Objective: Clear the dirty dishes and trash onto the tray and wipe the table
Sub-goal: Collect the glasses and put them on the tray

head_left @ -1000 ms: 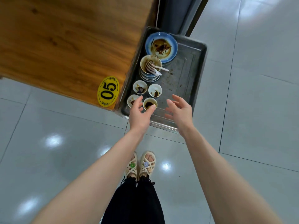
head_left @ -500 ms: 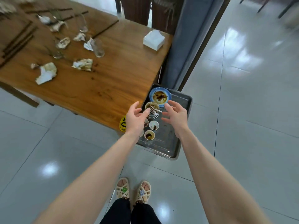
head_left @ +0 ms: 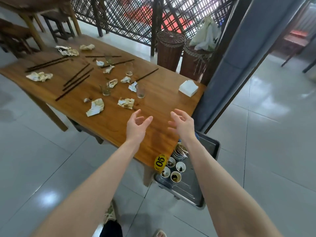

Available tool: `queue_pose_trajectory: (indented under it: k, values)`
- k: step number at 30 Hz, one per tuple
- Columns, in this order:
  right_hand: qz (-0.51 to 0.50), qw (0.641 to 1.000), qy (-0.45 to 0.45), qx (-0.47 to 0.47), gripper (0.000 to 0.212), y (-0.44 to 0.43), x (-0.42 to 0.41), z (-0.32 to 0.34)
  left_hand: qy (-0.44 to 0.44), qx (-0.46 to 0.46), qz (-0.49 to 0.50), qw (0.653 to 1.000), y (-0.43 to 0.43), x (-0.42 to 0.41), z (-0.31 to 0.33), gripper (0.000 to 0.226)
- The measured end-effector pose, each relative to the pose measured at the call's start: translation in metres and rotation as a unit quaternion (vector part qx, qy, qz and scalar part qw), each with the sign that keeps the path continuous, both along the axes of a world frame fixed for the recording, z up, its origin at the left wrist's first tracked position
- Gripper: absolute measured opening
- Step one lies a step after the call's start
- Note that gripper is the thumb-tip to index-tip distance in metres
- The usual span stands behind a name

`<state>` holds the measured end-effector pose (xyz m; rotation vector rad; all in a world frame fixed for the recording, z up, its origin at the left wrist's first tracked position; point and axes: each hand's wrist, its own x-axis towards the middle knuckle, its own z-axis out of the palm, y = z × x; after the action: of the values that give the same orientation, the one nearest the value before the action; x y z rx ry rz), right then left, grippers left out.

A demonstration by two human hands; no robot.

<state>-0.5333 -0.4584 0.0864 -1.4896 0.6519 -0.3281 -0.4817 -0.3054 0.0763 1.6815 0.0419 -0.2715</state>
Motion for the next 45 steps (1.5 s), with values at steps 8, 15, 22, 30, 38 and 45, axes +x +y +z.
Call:
queue_pose_trajectory:
  k: [8,15,22,30,38,45]
  values:
    - [-0.016,1.000,-0.001,-0.003,0.039,0.071,0.106,0.012,-0.009,0.002,-0.019,1.000,0.077,0.106,0.016,0.061]
    - [-0.041,0.999,0.000,0.006,0.038,0.120,0.173,0.012,-0.018,0.011,-0.036,0.999,0.128,0.179,0.015,0.065]
    - [-0.040,0.999,0.018,0.016,0.040,0.149,0.225,0.001,0.008,0.018,-0.020,1.000,0.159,0.237,-0.004,0.062]
    - [-0.030,0.999,0.038,0.021,0.045,0.162,0.291,-0.021,0.026,0.041,-0.003,0.999,0.175,0.305,-0.023,0.060]
    - [-0.023,0.996,0.080,0.031,0.052,0.175,0.361,-0.050,0.048,0.061,-0.028,0.997,0.185,0.378,-0.046,0.061]
    - [-0.044,0.991,0.119,0.041,0.057,0.187,0.403,-0.068,0.070,0.068,-0.049,0.994,0.194,0.431,-0.057,0.059]
